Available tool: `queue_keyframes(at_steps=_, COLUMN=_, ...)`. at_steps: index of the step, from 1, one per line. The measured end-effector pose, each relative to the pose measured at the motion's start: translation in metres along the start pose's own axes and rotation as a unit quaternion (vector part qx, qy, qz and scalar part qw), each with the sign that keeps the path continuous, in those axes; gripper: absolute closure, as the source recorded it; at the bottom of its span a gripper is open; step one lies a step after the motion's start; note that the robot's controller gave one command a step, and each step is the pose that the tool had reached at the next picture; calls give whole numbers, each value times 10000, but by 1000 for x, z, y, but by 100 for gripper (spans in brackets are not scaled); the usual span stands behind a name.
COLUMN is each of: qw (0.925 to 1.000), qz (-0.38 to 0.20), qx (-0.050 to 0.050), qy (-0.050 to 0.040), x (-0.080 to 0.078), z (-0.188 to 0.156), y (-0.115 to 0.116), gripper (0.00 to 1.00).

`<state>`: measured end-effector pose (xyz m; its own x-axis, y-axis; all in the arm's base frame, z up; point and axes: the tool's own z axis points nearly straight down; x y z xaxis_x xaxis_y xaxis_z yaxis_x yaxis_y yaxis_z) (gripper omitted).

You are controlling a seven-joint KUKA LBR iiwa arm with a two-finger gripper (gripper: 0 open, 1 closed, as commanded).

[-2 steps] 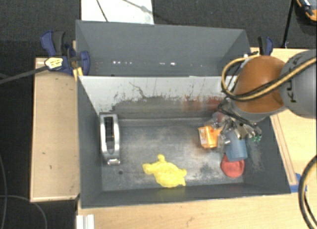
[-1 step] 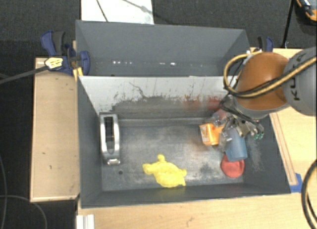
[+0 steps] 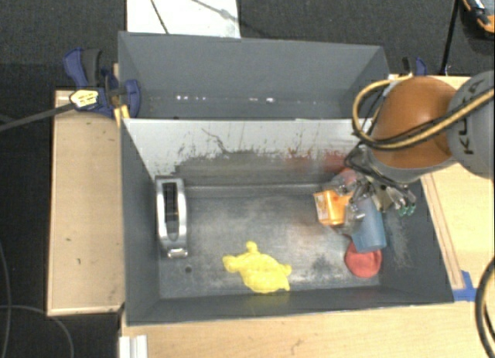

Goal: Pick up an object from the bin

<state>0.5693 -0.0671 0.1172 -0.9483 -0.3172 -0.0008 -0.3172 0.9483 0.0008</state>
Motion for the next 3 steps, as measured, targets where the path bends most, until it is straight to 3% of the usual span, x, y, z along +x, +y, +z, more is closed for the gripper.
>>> queue_keyframes(at_steps=3, qw=10000, qz=18, qx=4, qy=-6, x=0, z=-47, y=0, gripper=100)
